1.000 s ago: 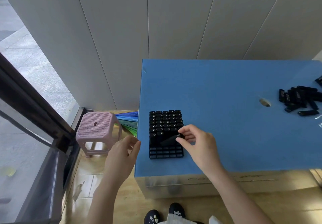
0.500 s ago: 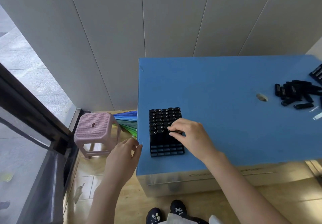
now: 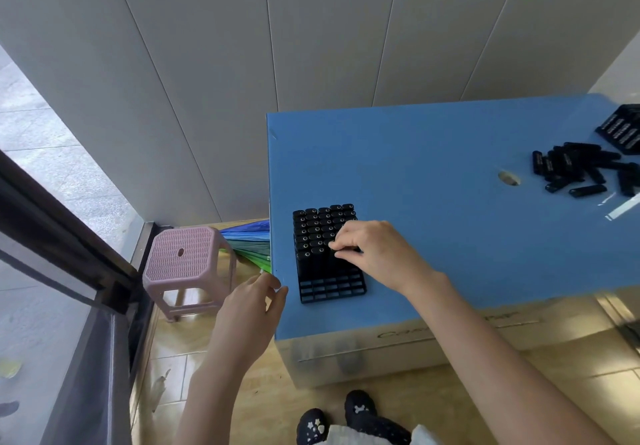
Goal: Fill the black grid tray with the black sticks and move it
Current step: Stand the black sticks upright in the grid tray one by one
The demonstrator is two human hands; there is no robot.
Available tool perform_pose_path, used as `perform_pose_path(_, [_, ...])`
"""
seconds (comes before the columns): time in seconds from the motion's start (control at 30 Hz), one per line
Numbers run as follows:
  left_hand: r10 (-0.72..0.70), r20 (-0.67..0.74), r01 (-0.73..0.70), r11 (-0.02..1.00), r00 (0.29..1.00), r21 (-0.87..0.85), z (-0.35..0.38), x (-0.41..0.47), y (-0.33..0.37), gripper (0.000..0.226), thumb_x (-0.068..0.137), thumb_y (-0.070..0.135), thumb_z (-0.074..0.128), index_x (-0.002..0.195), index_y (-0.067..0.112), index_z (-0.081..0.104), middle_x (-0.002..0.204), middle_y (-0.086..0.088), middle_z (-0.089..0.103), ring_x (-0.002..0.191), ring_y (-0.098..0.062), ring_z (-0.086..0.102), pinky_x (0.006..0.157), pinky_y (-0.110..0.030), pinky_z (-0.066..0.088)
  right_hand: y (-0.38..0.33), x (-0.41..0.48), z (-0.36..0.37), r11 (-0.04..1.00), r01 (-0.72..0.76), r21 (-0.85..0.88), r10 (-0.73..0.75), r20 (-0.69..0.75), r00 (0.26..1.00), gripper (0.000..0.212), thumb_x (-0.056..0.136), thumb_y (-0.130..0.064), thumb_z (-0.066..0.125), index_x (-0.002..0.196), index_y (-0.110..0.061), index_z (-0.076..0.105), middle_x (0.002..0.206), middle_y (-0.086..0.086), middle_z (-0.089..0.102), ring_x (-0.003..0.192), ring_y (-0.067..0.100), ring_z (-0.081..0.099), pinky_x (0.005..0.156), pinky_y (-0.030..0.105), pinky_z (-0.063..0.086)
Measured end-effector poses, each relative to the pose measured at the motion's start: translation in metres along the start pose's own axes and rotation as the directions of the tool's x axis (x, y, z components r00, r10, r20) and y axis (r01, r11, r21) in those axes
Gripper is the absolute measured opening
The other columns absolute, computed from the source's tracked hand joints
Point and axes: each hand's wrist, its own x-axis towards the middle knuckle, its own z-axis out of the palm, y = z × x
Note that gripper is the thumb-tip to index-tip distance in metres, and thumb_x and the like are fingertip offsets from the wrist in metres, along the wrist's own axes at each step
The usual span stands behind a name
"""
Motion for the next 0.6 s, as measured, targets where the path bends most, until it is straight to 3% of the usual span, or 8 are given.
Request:
perform_pose_path(0.13, [0.008,0.005,-0.008,1.000,1.000,0.006,-0.001,-0.003,0.001,0.022,0.093,0.033,0.048,0.101,0.017,0.061,0.089,0.011,0.057,0.077,-0.014,0.059,0.074,-0.033,0.050,0.000,0.000,0.005,1.000,-0.012,-0.015,0.012,0.010,1.000,0.018,0.085,-0.015,0.064,0.101,-0.011,0.071,0.101,-0.002,0.068,0.091,0.017,0.063,0.081,0.022,0.044])
perform_pose_path(0.3, [0.015,0.005,-0.015,1.000,1.000,0.021,-0.004,-0.007,0.001,0.022,0.093,0.033,0.048,0.103,0.017,0.061,0.089,0.011,0.056,0.077,-0.013,0.059,0.073,-0.031,0.052,-0.006,-0.011,0.025,1.000,0.002,-0.013,-0.005,-0.187,0.982,0.011,0.081,-0.013,0.068,0.091,-0.013,0.073,0.085,-0.003,0.064,0.077,0.015,0.059,0.062,0.030,0.051])
perform_pose_path(0.37, [0.025,0.004,-0.025,1.000,1.000,0.016,-0.003,-0.008,0.003,0.022,0.093,0.033,0.048,0.102,0.018,0.061,0.089,0.012,0.057,0.077,-0.012,0.059,0.073,-0.032,0.052,-0.006,-0.017,0.028,1.000,-0.024,-0.019,0.019,-0.244,0.970,0.017,0.081,-0.012,0.068,0.096,-0.016,0.072,0.089,-0.004,0.062,0.082,0.013,0.057,0.060,0.027,0.050])
perform_pose_path(0.5, [0.065,0.008,-0.065,0.998,0.998,-0.011,0.003,-0.006,0.019,0.018,0.093,0.032,0.049,0.099,0.019,0.061,0.090,0.010,0.061,0.077,-0.012,0.058,0.071,-0.030,0.049,-0.001,-0.030,0.023,0.994,-0.098,0.043,0.106,-0.296,0.949,0.033,0.085,-0.014,0.061,0.118,-0.019,0.061,0.105,-0.007,0.059,0.097,0.008,0.049,0.073,0.022,0.047])
perform_pose_path(0.6, [0.141,-0.012,-0.141,0.990,0.990,0.009,0.010,-0.002,0.048,0.016,0.093,0.030,0.050,0.096,0.019,0.061,0.089,0.009,0.062,0.080,-0.014,0.058,0.069,-0.034,0.050,0.013,-0.052,0.005,0.985,-0.160,0.068,0.173,-0.313,0.934,0.033,0.088,-0.017,0.057,0.120,-0.022,0.058,0.107,-0.010,0.056,0.101,0.006,0.049,0.078,0.019,0.044])
